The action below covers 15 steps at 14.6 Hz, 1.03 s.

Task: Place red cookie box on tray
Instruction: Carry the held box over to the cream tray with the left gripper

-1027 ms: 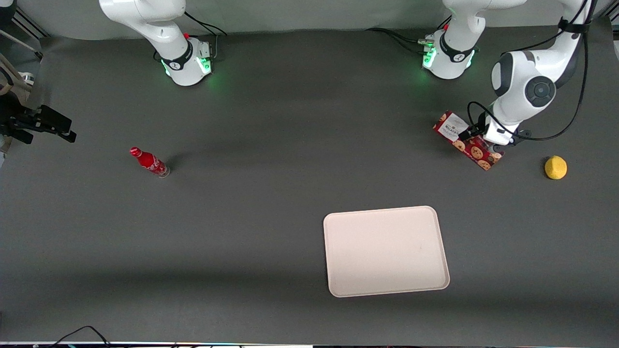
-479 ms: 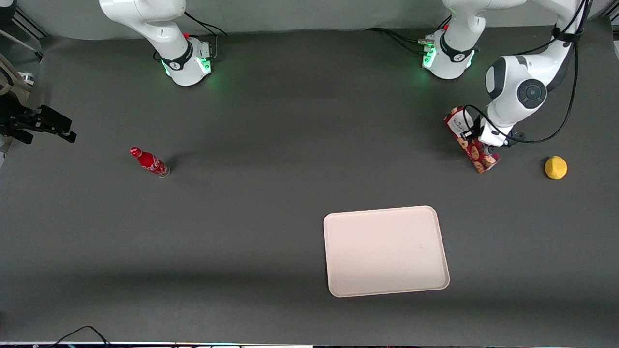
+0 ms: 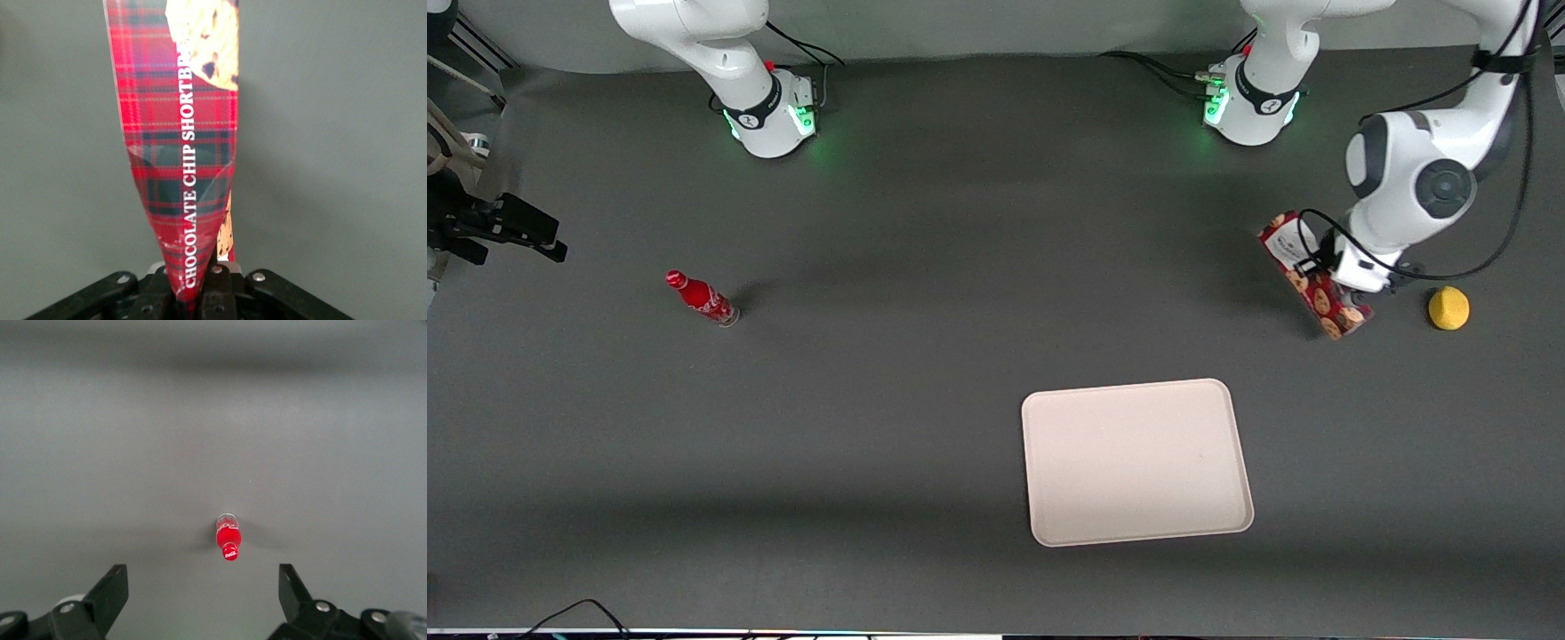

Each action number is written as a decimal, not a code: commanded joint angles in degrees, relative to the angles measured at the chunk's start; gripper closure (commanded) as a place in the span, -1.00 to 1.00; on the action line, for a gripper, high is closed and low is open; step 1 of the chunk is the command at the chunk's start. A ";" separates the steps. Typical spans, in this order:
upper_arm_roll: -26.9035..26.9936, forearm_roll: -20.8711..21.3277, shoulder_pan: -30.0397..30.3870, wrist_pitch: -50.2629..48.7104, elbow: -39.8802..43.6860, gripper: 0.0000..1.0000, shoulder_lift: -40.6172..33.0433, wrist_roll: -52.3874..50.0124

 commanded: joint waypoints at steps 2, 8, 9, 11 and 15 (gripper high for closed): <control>-0.81 -0.01 -0.80 -20.04 24.70 1.00 3.30 -1.28; -7.04 -0.01 -0.89 -33.44 58.29 1.00 20.34 -0.58; -9.58 -0.19 -0.89 -32.75 60.94 1.00 23.07 -0.32; -14.06 0.33 -0.97 -32.48 67.00 1.00 30.53 4.58; -16.89 4.89 -1.85 -27.30 66.77 1.00 38.37 6.81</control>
